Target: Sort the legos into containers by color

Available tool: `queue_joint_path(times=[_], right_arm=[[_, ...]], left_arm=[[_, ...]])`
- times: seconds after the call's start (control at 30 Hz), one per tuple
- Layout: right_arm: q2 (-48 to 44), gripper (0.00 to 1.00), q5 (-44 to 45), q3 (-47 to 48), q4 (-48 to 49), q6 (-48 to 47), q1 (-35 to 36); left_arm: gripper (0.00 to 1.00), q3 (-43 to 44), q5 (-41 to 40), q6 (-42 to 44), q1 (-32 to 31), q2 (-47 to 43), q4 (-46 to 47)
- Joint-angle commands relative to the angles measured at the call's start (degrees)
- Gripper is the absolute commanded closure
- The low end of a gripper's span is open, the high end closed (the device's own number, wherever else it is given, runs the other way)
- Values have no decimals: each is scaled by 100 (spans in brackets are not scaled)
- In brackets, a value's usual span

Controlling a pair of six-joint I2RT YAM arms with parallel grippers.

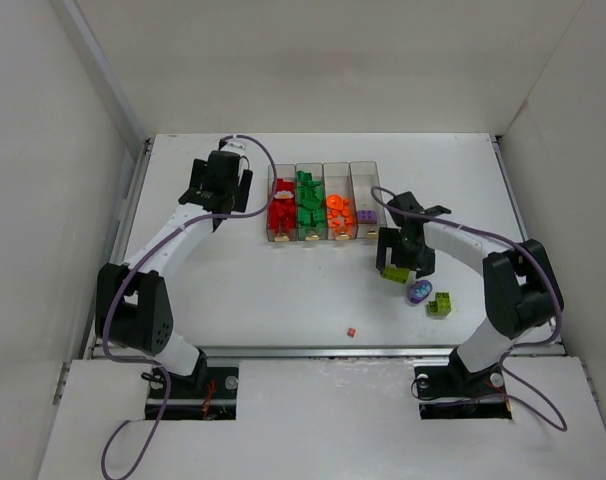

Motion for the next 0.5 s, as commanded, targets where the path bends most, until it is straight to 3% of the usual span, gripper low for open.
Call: queue_joint_path(times=[0.0, 0.27, 0.47], right_arm=[[-233, 0, -96, -51, 546, 267, -40], [-93, 1, -104, -104, 802, 267, -93], [-92, 11, -158, -156, 855, 267, -93]], left_arm=[[18, -62, 53, 25, 10, -289, 120], [18, -62, 167, 25, 10, -289, 120], [18, -62, 167, 25, 10, -342, 120]])
